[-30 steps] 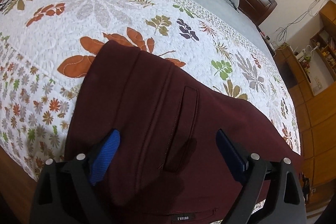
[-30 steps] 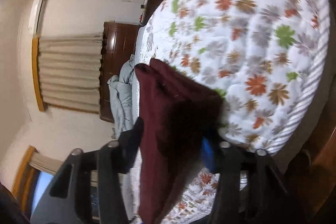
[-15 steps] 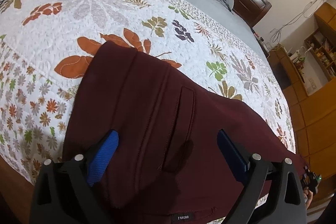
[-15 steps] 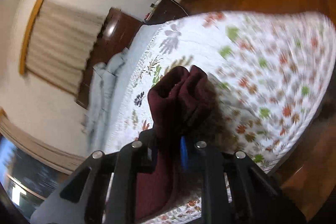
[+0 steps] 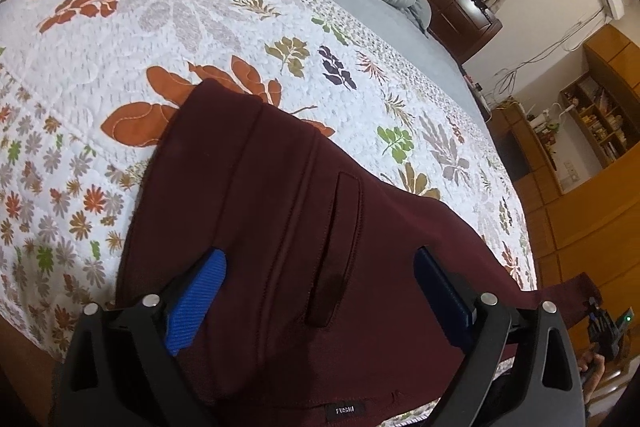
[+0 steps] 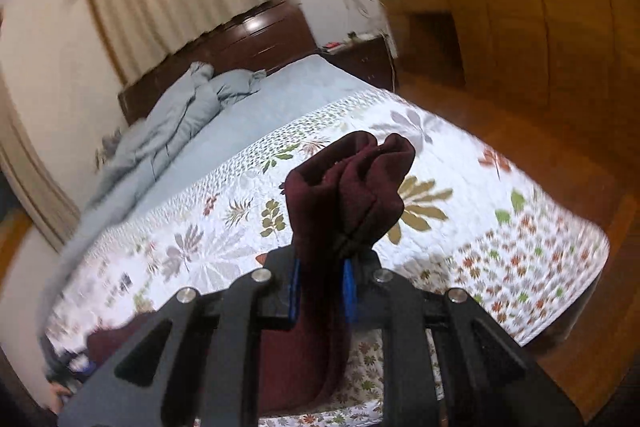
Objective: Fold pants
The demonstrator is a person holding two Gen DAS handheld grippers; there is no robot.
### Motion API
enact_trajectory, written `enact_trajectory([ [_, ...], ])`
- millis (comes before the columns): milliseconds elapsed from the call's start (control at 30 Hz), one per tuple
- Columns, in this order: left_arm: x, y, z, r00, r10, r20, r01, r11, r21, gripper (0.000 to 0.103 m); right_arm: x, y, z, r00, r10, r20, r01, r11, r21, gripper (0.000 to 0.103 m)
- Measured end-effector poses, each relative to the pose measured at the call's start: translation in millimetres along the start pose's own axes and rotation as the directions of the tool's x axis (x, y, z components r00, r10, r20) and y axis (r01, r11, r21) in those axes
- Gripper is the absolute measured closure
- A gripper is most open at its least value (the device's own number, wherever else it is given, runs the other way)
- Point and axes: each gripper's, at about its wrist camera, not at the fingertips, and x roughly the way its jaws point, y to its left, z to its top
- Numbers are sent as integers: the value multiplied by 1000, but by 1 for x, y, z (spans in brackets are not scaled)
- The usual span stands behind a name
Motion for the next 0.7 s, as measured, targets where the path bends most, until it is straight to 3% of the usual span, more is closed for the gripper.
enact_trajectory([
  [300,-6,4,-2,999,-46,14,47,999,-23,8,3,78,-5,1000,-4,-18,0,980,-201,87],
  [500,-10,6,-5,998,-68,17,69,997,-21,8,10,114,-12,999,23,-47,-33,968,-250,87],
  [700,-17,2,-9,996,-86,31,86,996,8,8,20,158,-27,997,2,-75,-30,928,-372,87],
])
